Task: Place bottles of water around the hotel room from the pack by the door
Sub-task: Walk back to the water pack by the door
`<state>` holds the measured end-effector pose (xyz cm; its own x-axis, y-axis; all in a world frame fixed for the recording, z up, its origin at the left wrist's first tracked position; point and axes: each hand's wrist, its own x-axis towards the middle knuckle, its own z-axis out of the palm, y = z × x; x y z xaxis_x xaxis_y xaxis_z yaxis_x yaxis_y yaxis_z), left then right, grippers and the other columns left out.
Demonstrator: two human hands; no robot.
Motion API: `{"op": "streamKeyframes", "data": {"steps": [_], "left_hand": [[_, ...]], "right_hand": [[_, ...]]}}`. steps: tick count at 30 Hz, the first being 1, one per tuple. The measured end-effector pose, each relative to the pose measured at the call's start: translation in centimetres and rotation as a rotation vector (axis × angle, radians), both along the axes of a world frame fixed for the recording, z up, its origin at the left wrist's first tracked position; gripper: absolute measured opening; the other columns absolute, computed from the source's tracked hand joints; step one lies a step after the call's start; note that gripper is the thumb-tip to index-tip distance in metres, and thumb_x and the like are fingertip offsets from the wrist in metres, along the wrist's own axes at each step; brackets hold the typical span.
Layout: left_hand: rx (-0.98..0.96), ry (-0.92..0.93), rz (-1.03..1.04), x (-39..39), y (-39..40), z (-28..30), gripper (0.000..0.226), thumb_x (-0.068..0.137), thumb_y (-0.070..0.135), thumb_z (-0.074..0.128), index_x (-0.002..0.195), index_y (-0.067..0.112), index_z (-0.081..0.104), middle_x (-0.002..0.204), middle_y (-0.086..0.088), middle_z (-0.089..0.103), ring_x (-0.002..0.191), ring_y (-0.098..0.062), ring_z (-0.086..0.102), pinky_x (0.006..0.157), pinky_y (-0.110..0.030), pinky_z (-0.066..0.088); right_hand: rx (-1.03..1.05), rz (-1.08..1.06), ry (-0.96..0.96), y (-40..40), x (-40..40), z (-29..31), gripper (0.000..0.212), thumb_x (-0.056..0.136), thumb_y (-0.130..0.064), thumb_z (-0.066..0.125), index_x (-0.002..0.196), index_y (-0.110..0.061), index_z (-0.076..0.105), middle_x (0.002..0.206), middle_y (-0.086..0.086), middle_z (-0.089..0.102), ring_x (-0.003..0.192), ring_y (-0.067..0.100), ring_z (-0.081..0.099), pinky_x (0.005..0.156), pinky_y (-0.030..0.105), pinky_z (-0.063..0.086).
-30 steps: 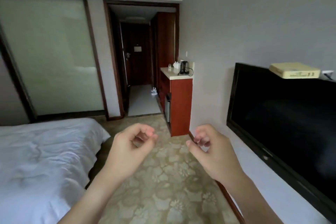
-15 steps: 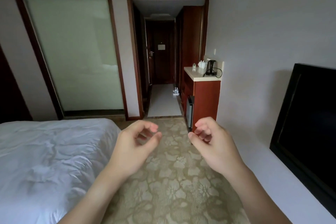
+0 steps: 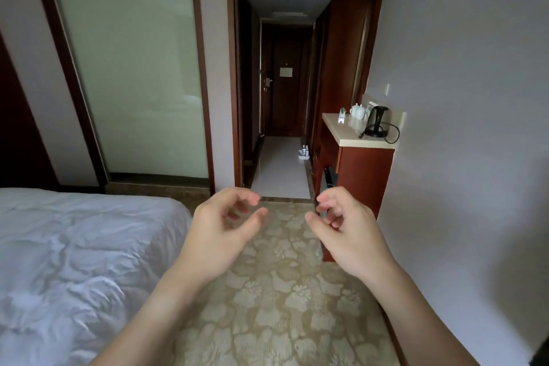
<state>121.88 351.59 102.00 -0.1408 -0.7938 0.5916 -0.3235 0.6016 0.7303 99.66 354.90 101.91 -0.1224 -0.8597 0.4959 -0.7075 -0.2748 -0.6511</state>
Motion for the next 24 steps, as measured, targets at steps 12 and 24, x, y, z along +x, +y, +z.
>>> {"op": "streamKeyframes", "data": {"steps": [12,24], "left_hand": [[0.062,0.058,-0.049,-3.5,-33.1,-1.2,0.017,0.081,0.034,0.072,0.097,0.031,0.067,0.098,0.013,0.068,0.092,-0.007,0.065,0.082,-0.029,0.056],[0.080,-0.033,-0.105,-11.8,-60.6,-1.4,0.017,0.081,0.033,0.071,0.097,0.035,0.065,0.097,0.013,0.066,0.091,-0.006,0.063,0.077,-0.024,0.054]], "right_hand": [[0.043,-0.057,0.119,-31.7,-3.1,0.7,0.030,0.082,-0.047,0.065,0.106,-0.030,0.058,0.098,-0.016,0.061,0.082,0.004,0.061,0.078,0.034,0.054],[0.021,-0.125,0.039,-58.4,-10.8,-0.9,0.025,0.082,-0.045,0.066,0.100,-0.031,0.055,0.090,-0.007,0.061,0.076,0.012,0.062,0.071,0.040,0.055]]}}
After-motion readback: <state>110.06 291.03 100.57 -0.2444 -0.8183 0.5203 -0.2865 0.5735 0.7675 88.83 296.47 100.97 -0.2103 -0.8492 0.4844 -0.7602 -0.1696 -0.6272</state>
